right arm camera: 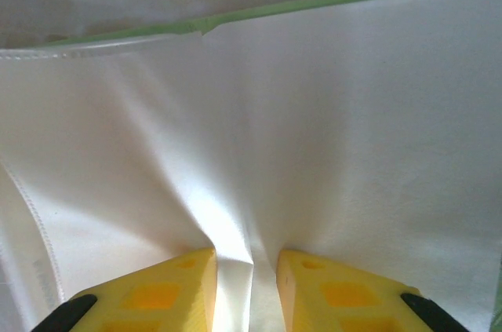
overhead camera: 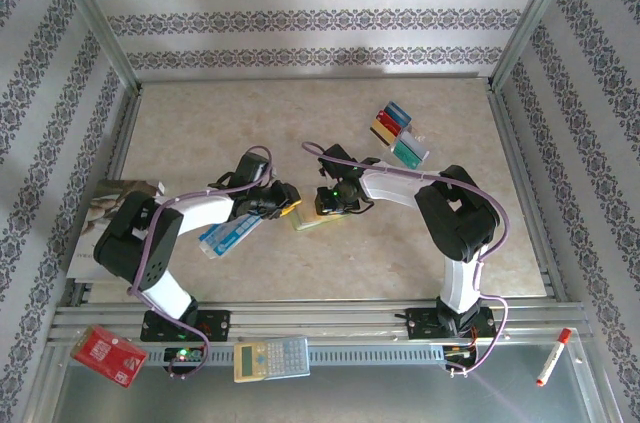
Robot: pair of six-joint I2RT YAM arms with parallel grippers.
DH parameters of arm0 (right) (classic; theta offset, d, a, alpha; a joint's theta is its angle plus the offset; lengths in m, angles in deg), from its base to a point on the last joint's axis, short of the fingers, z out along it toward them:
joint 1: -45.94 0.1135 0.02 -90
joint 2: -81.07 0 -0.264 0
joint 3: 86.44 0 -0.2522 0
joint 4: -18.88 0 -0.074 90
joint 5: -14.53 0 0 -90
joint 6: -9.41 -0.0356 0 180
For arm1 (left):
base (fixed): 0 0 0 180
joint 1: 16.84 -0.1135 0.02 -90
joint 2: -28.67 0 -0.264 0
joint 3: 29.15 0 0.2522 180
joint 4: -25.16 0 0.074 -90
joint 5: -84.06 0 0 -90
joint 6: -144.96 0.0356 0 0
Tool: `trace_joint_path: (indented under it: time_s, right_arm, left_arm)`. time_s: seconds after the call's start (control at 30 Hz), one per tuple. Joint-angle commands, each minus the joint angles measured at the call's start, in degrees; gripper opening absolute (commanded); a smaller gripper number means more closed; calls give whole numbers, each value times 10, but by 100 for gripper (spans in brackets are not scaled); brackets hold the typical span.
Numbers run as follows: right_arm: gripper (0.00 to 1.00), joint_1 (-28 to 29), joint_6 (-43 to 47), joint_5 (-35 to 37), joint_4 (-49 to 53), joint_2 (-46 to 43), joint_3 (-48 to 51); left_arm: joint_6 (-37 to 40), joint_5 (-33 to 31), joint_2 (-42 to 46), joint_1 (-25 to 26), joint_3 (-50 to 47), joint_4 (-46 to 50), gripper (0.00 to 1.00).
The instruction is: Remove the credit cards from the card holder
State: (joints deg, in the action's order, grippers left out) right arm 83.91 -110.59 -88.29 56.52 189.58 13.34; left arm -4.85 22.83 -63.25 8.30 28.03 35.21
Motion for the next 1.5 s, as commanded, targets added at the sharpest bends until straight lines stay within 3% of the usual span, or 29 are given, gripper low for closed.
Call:
trace_joint_path:
  time_s: [0.0,0.3,0.8,1.2,1.47]
  right_arm:
    - [31,-4,-5,8,9,14,19]
    - [30,-4,-9,5,5,16,22]
    - [30,-21,-20,-35,-35,-18,44]
    - [32,-59,-58,-59,-97,-140,103]
    - [34,-97,-70,-11,-100,-236,146]
  left_arm:
    - [23,-42,43,5,-9,35,32]
    - [19,35,-15,8,25,-50,32]
    - [1,70,-100,16,57,-105,35]
    - [-5,81,-103,27,73,-117,35]
    - [-17,79,-109,56,103,-125,35]
